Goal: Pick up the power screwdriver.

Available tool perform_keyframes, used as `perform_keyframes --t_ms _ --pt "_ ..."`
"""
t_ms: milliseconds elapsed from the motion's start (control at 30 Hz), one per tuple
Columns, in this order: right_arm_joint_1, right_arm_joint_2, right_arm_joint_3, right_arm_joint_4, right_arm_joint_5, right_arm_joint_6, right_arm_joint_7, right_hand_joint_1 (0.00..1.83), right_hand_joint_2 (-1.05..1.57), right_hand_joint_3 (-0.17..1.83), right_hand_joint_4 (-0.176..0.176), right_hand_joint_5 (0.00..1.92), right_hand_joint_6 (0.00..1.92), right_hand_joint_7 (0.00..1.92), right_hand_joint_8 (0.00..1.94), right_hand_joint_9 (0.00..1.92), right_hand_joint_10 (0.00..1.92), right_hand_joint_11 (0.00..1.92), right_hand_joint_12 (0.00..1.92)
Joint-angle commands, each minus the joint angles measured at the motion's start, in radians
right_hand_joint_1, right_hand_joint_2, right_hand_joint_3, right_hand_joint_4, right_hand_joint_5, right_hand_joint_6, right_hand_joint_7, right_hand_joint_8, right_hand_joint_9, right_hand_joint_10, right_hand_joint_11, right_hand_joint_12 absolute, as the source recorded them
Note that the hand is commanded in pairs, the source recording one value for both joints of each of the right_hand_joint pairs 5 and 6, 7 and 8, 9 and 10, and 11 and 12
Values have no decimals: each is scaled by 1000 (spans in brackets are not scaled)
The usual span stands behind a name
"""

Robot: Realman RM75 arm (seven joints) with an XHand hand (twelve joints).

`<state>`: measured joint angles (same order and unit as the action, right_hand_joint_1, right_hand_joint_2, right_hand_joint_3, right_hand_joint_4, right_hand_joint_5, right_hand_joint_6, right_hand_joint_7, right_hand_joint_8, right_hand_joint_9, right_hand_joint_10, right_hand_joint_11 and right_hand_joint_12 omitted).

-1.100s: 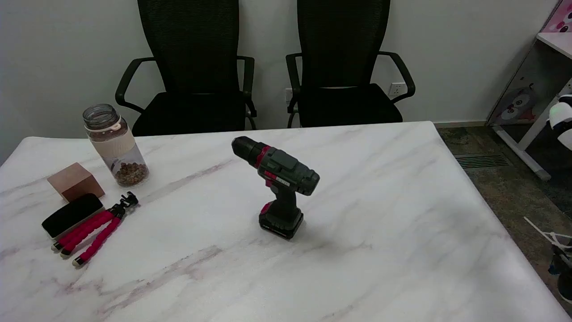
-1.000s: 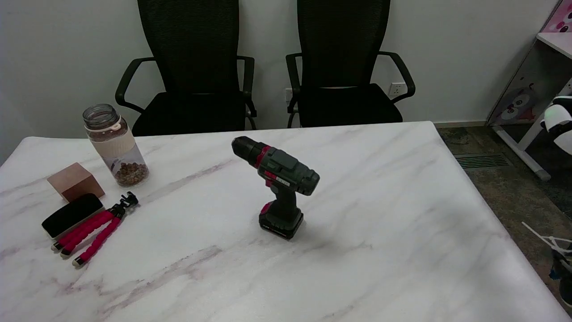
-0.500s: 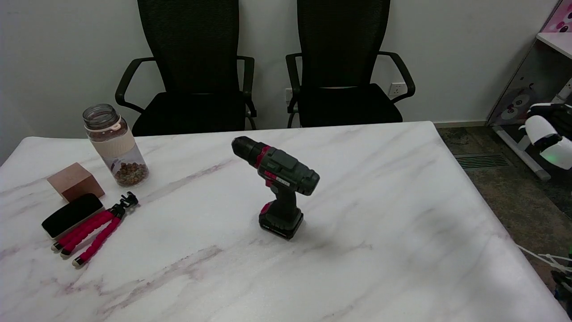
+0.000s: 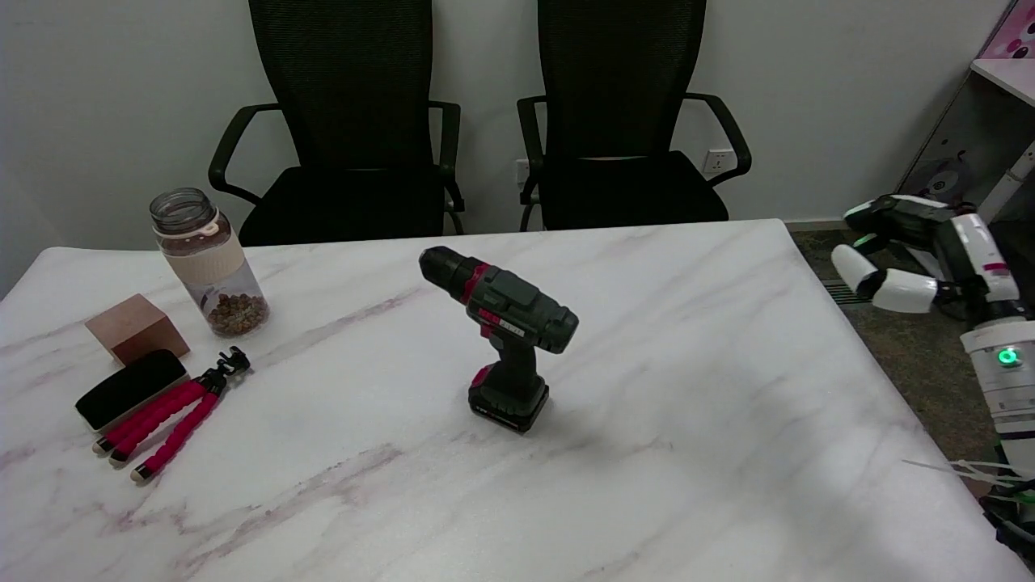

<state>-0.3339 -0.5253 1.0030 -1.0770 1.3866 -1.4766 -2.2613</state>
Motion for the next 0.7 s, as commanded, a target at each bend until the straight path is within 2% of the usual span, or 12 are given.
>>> perform_keyframes --t_ms 33,233,433,700 --pt "63 18 -3 123 -291 150 -207 927 577 841 -176 841 841 841 841 750 750 892 892" --pt "35 11 -3 121 -289 141 -197 934 622 812 -176 872 872 872 872 734 734 819 819" --pt "-19 -15 -7 21 -285 167 -196 936 601 855 -176 871 871 871 871 712 712 787 787" --pt "22 -51 -59 -98 -324 269 -154 933 579 899 -176 903 903 903 903 705 705 773 773"
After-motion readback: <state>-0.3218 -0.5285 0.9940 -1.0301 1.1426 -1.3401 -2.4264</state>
